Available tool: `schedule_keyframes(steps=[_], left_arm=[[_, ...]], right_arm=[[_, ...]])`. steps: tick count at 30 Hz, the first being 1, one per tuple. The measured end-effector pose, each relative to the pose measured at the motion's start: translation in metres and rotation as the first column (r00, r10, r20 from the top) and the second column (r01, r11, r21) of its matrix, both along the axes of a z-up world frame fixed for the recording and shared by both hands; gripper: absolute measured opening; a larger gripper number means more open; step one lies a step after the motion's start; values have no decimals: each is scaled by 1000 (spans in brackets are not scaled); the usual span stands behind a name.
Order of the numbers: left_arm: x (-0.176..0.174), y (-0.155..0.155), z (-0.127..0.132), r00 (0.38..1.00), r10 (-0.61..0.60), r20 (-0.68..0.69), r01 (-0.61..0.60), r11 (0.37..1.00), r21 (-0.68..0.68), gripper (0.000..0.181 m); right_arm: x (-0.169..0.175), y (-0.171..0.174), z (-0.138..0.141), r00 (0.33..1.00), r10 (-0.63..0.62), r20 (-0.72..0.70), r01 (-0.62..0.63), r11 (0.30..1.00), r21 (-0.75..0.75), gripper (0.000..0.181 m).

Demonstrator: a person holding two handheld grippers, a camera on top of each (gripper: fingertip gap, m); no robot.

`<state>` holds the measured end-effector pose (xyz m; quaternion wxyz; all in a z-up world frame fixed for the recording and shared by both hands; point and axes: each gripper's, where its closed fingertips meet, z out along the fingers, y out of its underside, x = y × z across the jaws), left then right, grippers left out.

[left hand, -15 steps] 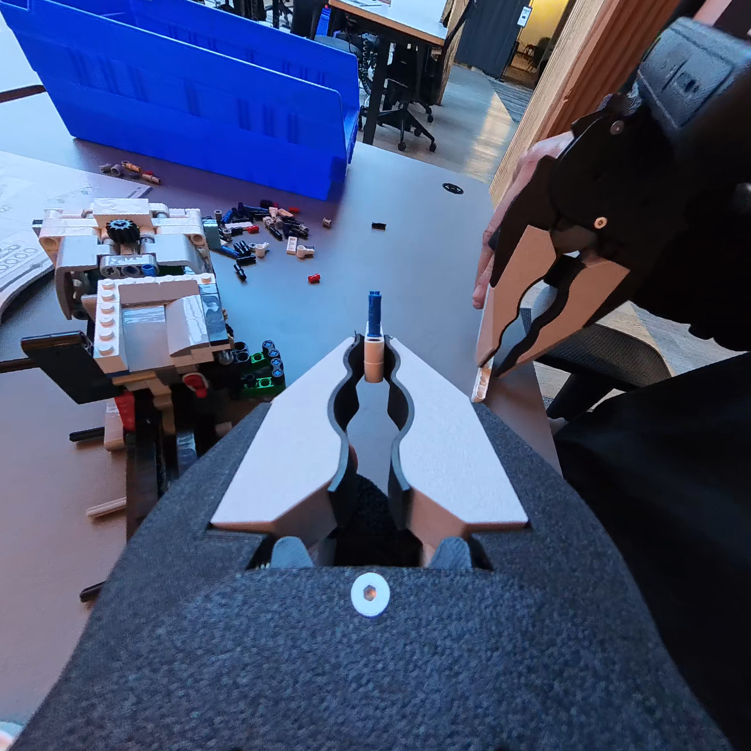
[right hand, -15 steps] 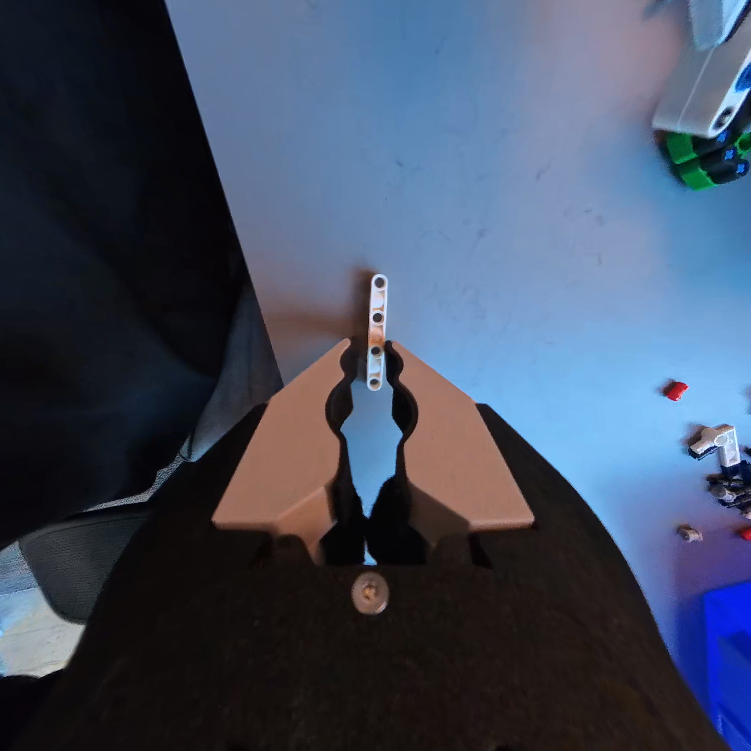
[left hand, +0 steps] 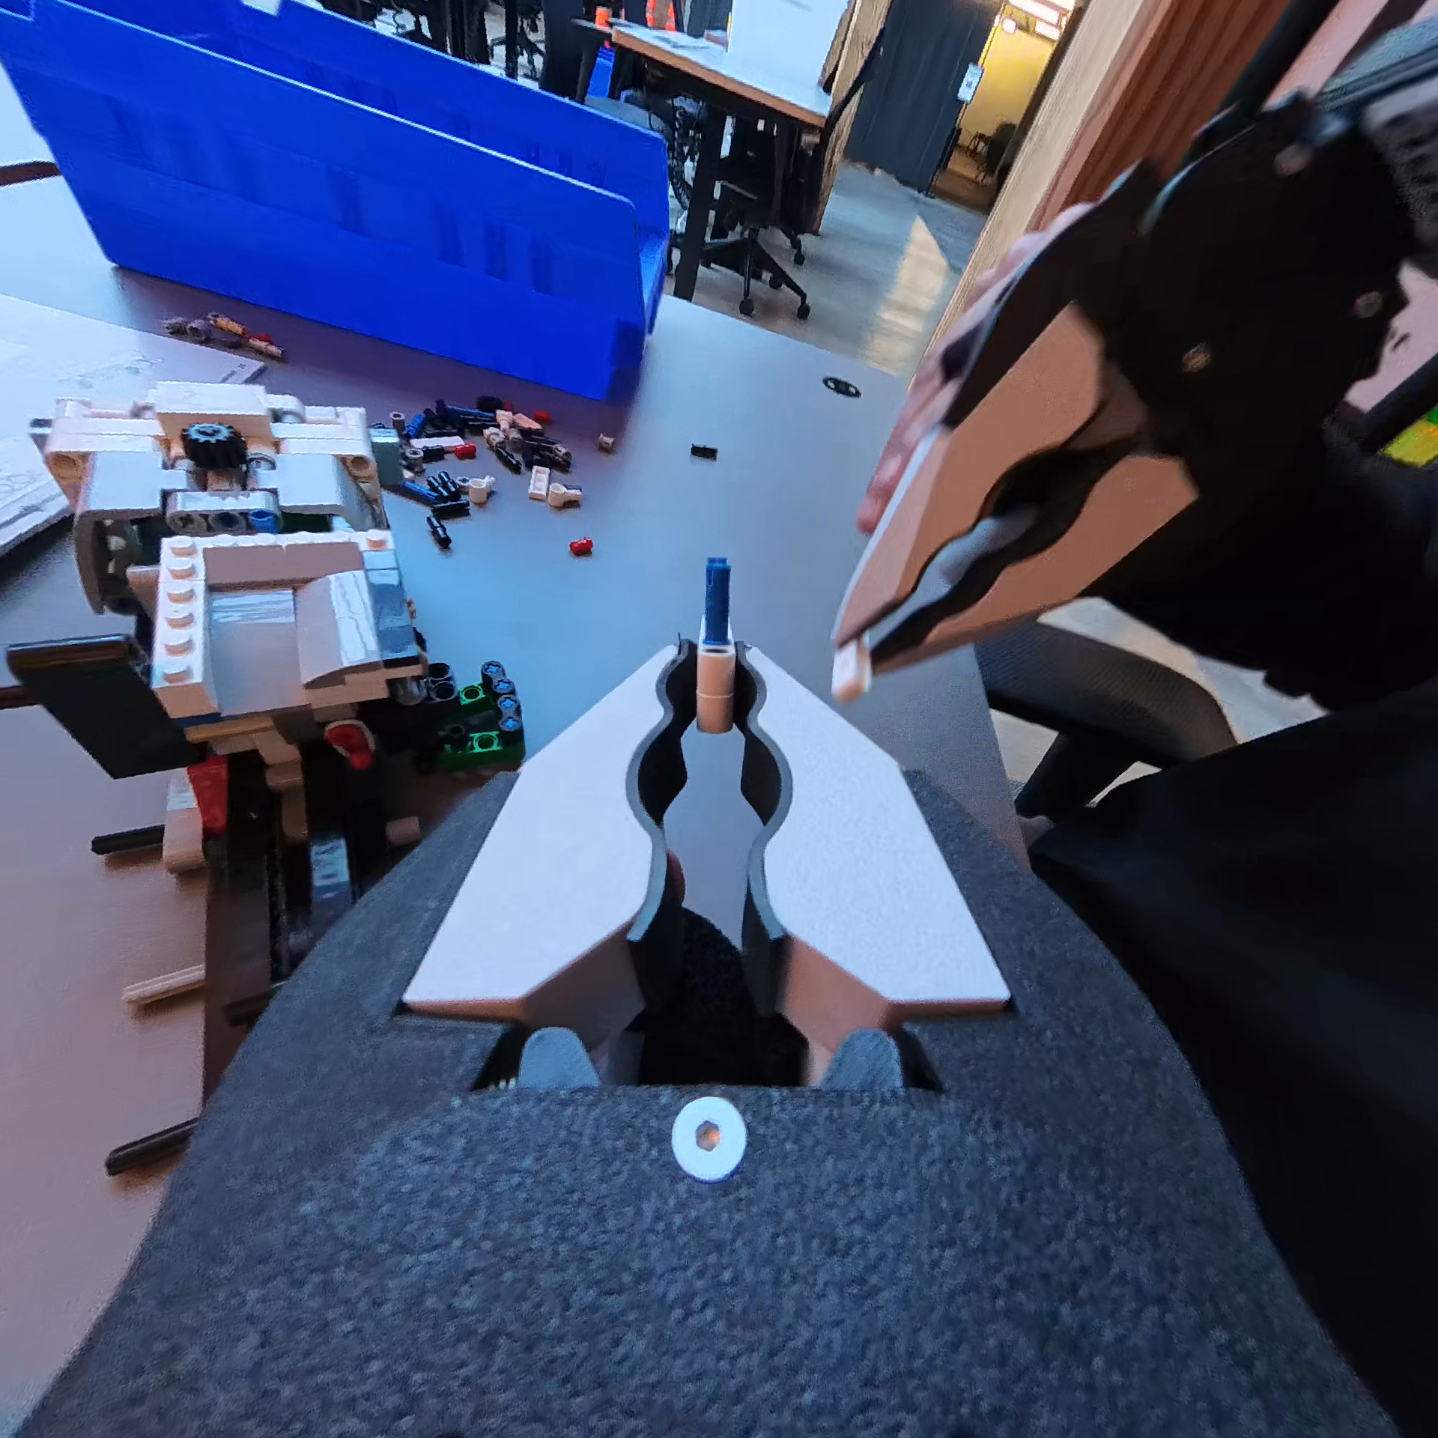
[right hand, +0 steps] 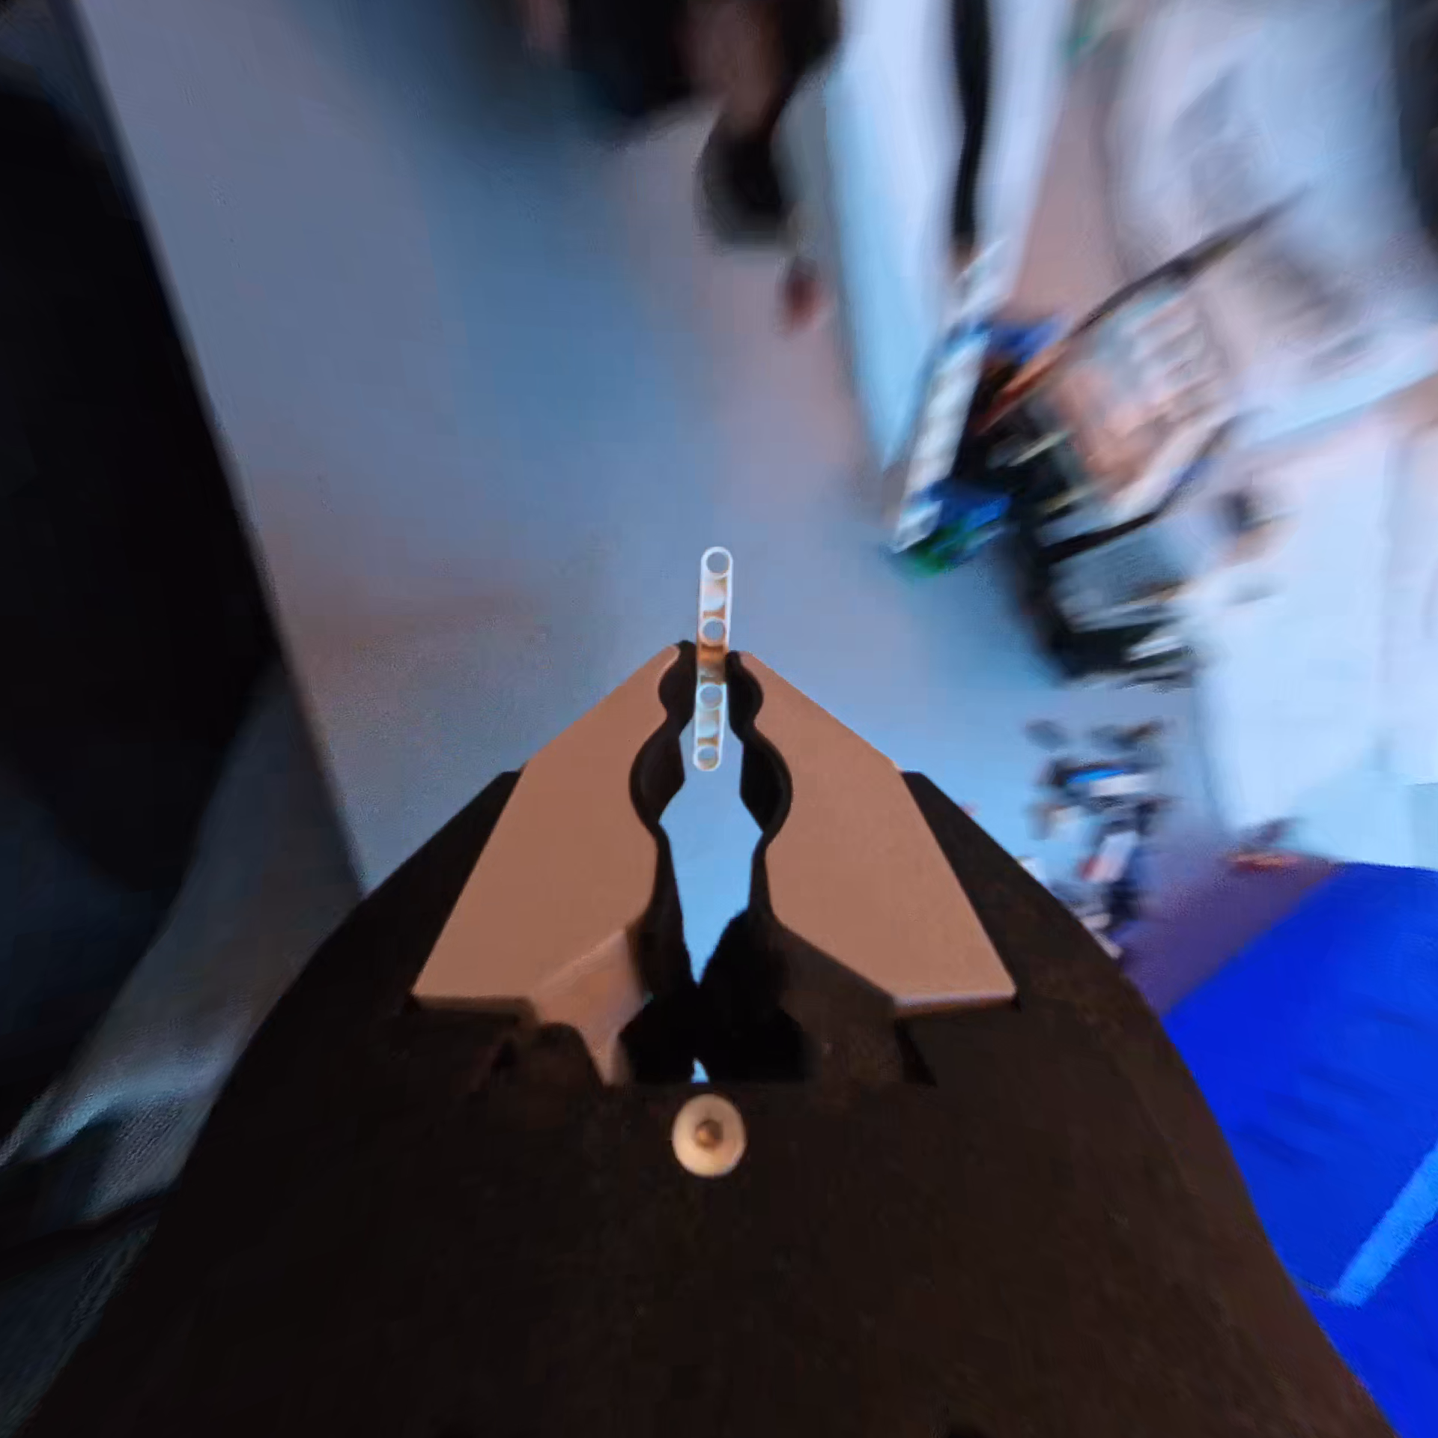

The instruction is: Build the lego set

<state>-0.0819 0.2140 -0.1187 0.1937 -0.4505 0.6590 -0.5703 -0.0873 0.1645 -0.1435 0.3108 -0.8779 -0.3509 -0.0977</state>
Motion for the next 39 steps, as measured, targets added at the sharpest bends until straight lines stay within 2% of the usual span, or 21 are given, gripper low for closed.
schedule_keyframes(steps=[1, 3, 6, 9, 15, 17, 20, 22, 27, 34, 39], left_arm=[[0, 1, 2, 1000, 1, 1, -1, 1000, -20, 7], [0, 2, 5, 1000, -1, 12, 2, 999, -54, 7], [-1, 0, 9, 999, -21, 27, 23, 997, -75, 7], [-2, -2, 10, 999, -27, 45, 30, 998, -62, 7], [-2, -4, 5, 999, -23, 29, 24, 999, -22, 7], [0, -3, 0, 1000, -8, 14, 8, 1000, 18, 7], [1, 0, -5, 999, 19, 35, -23, 993, 117, 7], [1, -2, -5, 999, 14, 35, -18, 993, 119, 7], [1, -1, -9, 1000, 20, 7, -21, 992, 127, 7], [-1, -5, -14, 999, -26, -37, 30, 993, 113, 7], [-2, -7, -17, 996, -52, -74, 58, 995, 82, 7]], right_arm=[[0, 13, 25, 1000, -3, 9, 1, 988, 156, 6], [10, 37, 77, 994, -93, 56, 54, 876, 480, 6], [16, 58, 78, 950, -215, 225, 26, 776, 631, 6], [12, 64, 66, 919, -253, 302, -22, 732, 681, 6], [10, 59, 62, 931, -266, 250, -7, 673, 740, 6], [14, 60, 55, 923, -283, 261, 11, 697, 717, 6], [14, 60, 51, 919, -291, 266, 12, 697, 717, 6], [12, 57, 52, 913, -296, 282, -10, 673, 739, 6], [13, 58, 48, 891, -311, 330, -43, 665, 745, 6], [11, 54, 43, 904, -276, 328, -70, 660, 748, 6], [11, 53, 39, 928, -253, 273, -32, 676, 736, 6]])
